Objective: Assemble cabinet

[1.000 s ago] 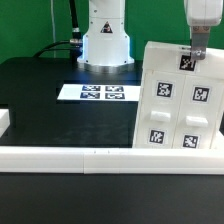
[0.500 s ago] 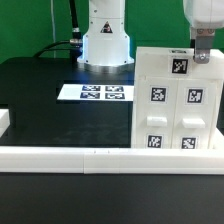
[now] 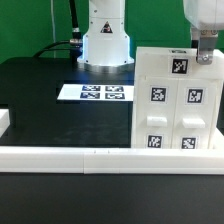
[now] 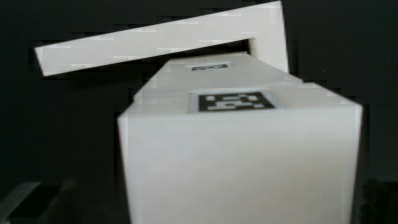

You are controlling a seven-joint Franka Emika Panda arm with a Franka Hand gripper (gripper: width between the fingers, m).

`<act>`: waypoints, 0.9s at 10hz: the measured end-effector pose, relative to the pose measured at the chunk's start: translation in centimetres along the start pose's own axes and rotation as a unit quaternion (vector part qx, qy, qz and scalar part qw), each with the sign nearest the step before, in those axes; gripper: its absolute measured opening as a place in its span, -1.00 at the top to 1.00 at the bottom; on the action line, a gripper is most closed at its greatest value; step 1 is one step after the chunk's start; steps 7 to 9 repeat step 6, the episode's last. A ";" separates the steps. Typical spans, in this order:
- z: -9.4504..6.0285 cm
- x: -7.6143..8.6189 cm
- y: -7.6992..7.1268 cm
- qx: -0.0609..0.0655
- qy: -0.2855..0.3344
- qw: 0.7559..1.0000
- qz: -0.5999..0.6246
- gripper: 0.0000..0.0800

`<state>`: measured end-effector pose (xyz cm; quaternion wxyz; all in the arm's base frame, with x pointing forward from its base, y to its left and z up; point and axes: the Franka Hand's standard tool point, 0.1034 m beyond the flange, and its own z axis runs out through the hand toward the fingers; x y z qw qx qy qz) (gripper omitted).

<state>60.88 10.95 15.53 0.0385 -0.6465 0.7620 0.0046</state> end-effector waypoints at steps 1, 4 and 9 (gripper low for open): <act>0.0 -0.1 0.0 0.000 0.000 1.000 -0.003 -0.99; 0.0 -0.2 0.1 0.000 0.000 1.000 -0.009 -0.99; 0.1 -0.3 0.1 -0.001 0.000 1.000 -0.015 -0.99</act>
Offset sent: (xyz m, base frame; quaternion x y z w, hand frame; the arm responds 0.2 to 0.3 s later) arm 0.0000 0.0000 0.0000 0.0000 0.0000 0.0000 1.0000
